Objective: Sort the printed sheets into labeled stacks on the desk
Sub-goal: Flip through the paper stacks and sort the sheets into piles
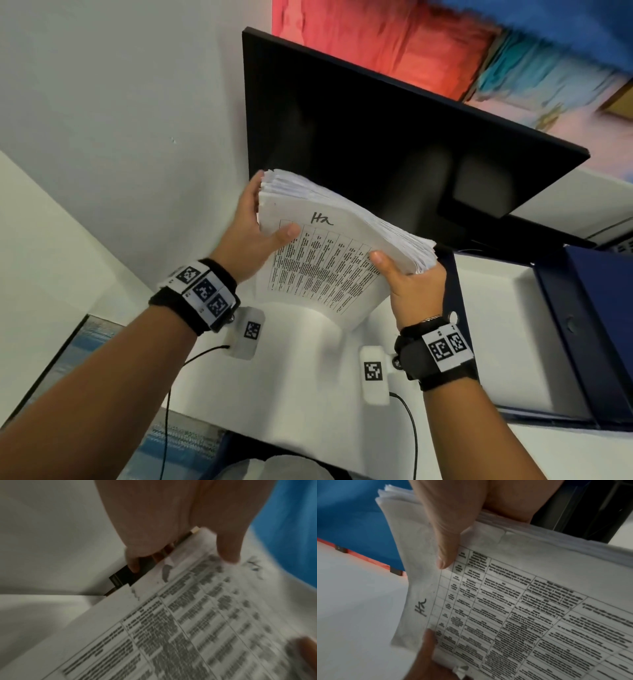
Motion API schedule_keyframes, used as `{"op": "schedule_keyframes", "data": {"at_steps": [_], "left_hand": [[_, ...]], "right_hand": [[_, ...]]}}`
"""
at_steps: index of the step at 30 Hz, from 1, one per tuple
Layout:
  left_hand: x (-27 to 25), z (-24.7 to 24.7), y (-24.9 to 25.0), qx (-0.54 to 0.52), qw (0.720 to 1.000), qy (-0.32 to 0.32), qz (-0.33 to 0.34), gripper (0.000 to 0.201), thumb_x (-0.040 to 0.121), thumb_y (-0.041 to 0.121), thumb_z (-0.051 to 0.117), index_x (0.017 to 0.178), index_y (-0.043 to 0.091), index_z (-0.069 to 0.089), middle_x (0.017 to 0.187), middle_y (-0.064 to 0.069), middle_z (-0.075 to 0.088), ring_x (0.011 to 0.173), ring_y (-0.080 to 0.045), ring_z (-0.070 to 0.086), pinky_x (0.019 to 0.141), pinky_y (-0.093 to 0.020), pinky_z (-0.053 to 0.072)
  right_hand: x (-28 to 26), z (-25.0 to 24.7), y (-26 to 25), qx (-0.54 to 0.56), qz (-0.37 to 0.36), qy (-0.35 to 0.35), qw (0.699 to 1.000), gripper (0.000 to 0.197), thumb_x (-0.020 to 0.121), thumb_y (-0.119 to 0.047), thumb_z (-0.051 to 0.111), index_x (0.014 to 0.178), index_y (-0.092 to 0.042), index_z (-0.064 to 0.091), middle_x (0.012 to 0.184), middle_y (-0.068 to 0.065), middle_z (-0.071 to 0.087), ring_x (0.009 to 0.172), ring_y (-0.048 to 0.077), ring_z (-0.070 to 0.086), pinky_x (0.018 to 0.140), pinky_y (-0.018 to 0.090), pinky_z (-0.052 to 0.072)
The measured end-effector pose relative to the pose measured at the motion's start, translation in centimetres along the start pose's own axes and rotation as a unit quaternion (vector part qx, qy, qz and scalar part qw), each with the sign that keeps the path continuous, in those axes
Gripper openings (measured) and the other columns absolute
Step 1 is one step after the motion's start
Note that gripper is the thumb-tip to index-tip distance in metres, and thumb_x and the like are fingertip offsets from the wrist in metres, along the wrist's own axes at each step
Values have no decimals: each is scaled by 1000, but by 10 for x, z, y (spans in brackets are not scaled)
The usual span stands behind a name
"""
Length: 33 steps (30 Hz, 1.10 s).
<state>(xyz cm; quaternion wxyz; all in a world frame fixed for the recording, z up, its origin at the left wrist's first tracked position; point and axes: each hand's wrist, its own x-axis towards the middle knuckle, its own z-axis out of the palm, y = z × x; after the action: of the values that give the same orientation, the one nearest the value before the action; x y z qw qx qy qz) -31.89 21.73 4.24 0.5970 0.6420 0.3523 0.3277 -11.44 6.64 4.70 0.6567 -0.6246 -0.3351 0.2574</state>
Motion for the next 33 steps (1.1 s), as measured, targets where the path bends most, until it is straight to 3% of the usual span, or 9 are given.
{"op": "schedule_keyframes", "data": {"at_steps": [2,5,9,12,18,21,24,28,33], "left_hand": [[6,-1,3,56,998,4,3,66,75,47,78,129,37,42,131,-9,55,111,-17,65,83,-38,60],[5,5,15,83,992,58,69,34,86,20,71,118,18,58,111,5,68,101,-4,67,86,-30,59],[-10,13,9,38,993,73,90,26,91,15,65,116,20,59,106,5,70,98,-6,69,80,-25,59],[-15,28,-14,27,997,43,54,34,99,24,52,131,15,49,117,2,68,109,-4,66,91,-25,55],[-11,20,-17,86,988,126,-1,58,88,36,67,136,18,39,124,8,59,112,-9,60,98,-39,53],[-14,1,16,240,938,218,121,104,70,42,83,150,23,19,149,0,33,137,-21,34,116,-49,30],[-9,-4,52,410,878,126,210,89,65,48,83,142,34,40,149,8,38,140,-22,33,113,-53,27],[-13,-16,53,318,933,20,170,13,83,21,75,94,16,72,86,6,73,82,-17,69,75,-46,56],[-45,-52,23,123,982,137,35,28,79,19,79,107,24,74,95,12,75,87,-6,72,74,-18,57]], "right_hand": [[4,-1,-2,-6,3,-5,1000,34,75,3,78,102,-17,70,94,-9,77,92,13,73,78,28,60],[8,-3,-9,5,-12,4,1000,32,75,6,78,97,-18,71,89,-11,77,88,9,73,74,22,57],[2,-4,-1,0,-1,23,1000,33,76,4,78,100,-16,70,92,-12,77,90,7,72,78,25,59],[-8,4,25,-29,64,20,997,44,79,-14,80,120,-14,64,112,-2,73,106,12,69,96,43,55],[3,11,17,-59,27,34,997,25,84,-13,76,106,-20,67,94,-12,73,90,-3,69,82,19,55],[16,11,-10,-168,-44,-24,984,16,84,-18,76,94,-22,65,81,-13,69,72,-2,67,66,16,52],[19,23,-32,-328,-165,-94,925,15,85,-25,75,83,-21,61,64,-9,58,59,14,56,57,27,45],[20,43,-36,-375,-184,-117,901,22,80,-39,78,86,-23,64,71,-8,65,66,13,60,63,29,51],[16,7,14,-421,-73,72,901,80,64,-42,88,132,-23,50,132,0,54,122,17,49,106,44,44]]}}
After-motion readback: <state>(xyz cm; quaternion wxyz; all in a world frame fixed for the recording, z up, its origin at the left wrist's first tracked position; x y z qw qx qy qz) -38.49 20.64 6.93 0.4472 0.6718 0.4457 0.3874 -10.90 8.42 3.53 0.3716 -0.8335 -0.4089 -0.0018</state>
